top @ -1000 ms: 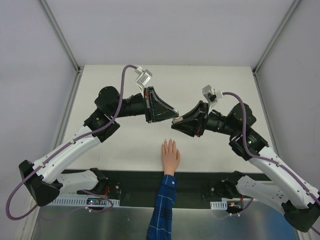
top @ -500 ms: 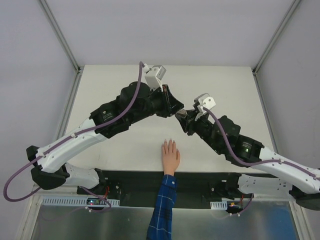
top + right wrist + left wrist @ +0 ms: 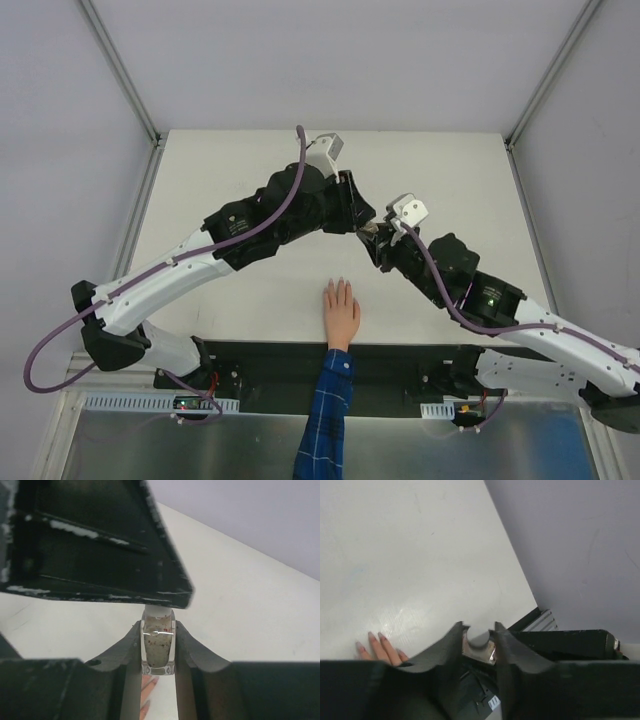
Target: Paint the nails
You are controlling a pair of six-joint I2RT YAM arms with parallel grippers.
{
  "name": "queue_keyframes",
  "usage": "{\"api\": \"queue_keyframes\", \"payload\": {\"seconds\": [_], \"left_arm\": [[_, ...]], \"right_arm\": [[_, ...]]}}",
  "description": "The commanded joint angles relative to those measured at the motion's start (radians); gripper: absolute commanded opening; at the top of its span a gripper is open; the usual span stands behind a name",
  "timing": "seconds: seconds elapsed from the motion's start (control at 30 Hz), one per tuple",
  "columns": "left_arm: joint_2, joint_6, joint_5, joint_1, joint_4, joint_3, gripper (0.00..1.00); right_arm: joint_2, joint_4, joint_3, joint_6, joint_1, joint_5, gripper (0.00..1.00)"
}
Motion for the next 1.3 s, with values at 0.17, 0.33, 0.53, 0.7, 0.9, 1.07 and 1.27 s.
{"api": "queue_keyframes", "payload": {"seconds": [0.17,0.33,0.53,0.7,0.9,1.07,1.27], "left_arm": [[-0.229,0.137,0.266,0.099,0.362,-0.287,0.87],[-0.317,0.087,0.62,0.229,0.592,-0.445,0.93],[-0.332,0.076,0.927,0.297,0.813,-0.52,0.83],[-0.321,0.071,0.988,0.296,0.847,-0.522,0.84],[-0.303,0.048,1.06,0.296,0.902,-0.516,0.7],[-0.285,0.039,1.078,0.296,0.904,-0.51,0.64],[-0.274,0.048,1.077,0.296,0.889,-0.488,0.5]], "right_arm": [[-0.083,0.046,-0.03,0.11,-0.171,-0.598,0.0],[-0.082,0.058,-0.019,0.175,-0.25,-0.833,0.0],[-0.053,0.191,-0.024,0.336,-0.353,-1.141,0.0],[-0.037,0.257,-0.027,0.396,-0.381,-1.18,0.0],[-0.034,0.282,-0.035,0.417,-0.407,-1.18,0.0],[-0.036,0.297,-0.036,0.428,-0.411,-1.172,0.0],[-0.025,0.297,-0.041,0.427,-0.419,-1.169,0.0]]}}
